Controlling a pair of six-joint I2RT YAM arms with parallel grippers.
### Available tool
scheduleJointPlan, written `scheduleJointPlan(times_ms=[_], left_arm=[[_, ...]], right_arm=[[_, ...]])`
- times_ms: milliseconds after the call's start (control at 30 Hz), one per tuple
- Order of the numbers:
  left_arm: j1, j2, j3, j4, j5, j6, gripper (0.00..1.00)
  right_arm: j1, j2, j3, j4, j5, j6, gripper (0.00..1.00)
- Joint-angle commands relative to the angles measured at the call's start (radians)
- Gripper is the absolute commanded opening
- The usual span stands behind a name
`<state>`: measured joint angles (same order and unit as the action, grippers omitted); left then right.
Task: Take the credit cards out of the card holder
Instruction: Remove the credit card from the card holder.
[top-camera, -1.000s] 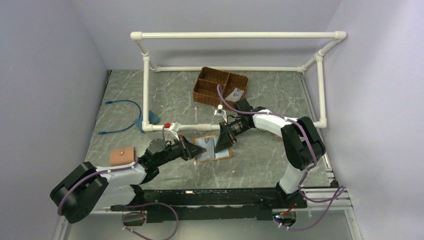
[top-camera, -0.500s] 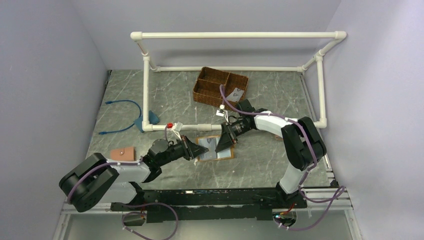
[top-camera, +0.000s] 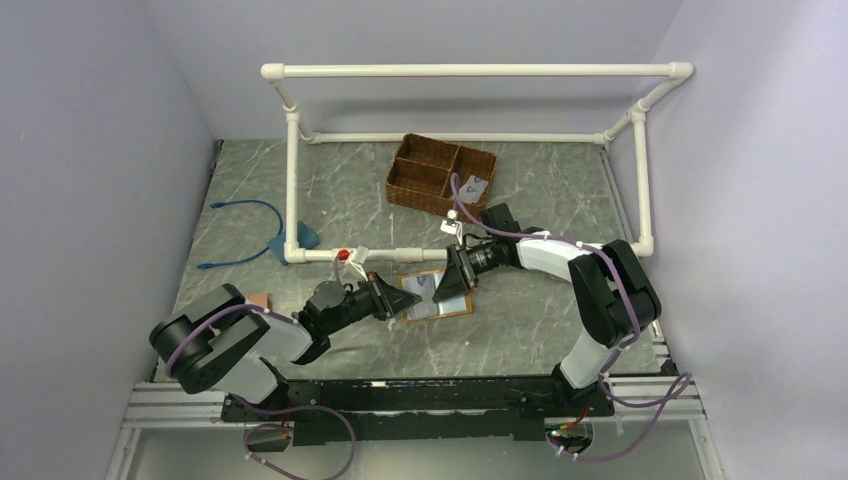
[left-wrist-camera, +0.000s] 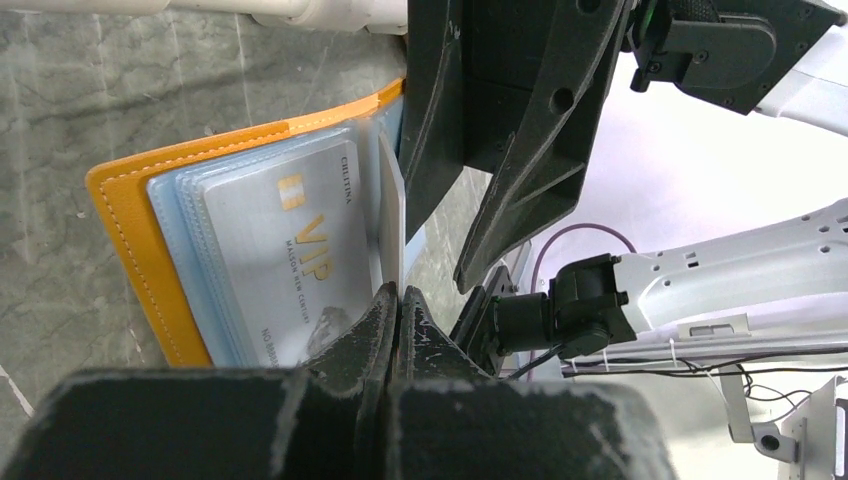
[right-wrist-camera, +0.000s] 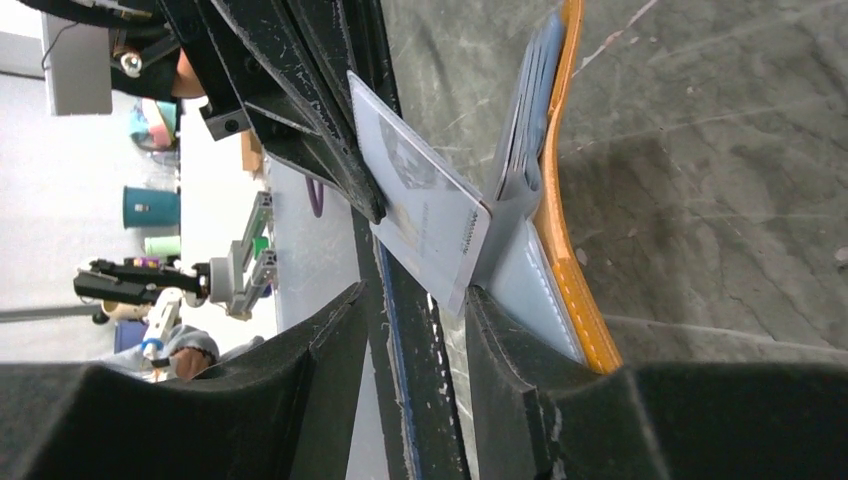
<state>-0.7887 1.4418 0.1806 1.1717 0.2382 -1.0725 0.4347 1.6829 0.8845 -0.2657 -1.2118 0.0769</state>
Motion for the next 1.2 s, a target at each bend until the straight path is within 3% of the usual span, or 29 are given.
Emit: scheduleJointPlan(times_ms=[0,300,533,600,733,833,933,1067,1167], left_arm=[[-0.03,0.043,0.038,0.18,0.015,-0.054,0.0],[-0.034,0.055,0.04,0.207,0.006,-0.063,0.0],[-0.035,0.053,0.039,0.187,-0.007,-0.06,0.0],[-0.035,0.043,0.027,0.177,-0.028,-0.061,0.01],[-0.034,-0.026,0.007,0.088,-0.055,-0.057,0.26],[-0.032,-0.107,0.018,-0.048,-0.048,-0.03,0.32],[-0.022,-0.189,0.018,-0.152,-0.052,-0.007,0.28],[0.012,-0.276,-0.016,-0.215,-0.035,-0.001,0.09],[0.043,-0.329,-0.045,-0.253,-0.015,-0.009,0.08]], right_arm=[[0.003,-0.043,-0.002,0.135,0.027,0.049,0.42],[-0.008,-0.028,-0.009,0.145,0.029,0.059,0.43],[-0.009,-0.035,-0.024,0.208,-0.056,0.111,0.06],[-0.008,-0.034,-0.021,0.198,-0.058,0.103,0.0],[-0.008,-0.032,-0.013,0.168,-0.067,0.072,0.0],[-0.009,-0.022,-0.006,0.147,-0.071,0.05,0.0],[-0.01,-0.014,0.002,0.12,-0.068,0.027,0.0],[-0.015,-0.005,0.003,0.109,-0.066,0.016,0.0],[-0.019,0.001,0.002,0.11,-0.067,0.016,0.0]])
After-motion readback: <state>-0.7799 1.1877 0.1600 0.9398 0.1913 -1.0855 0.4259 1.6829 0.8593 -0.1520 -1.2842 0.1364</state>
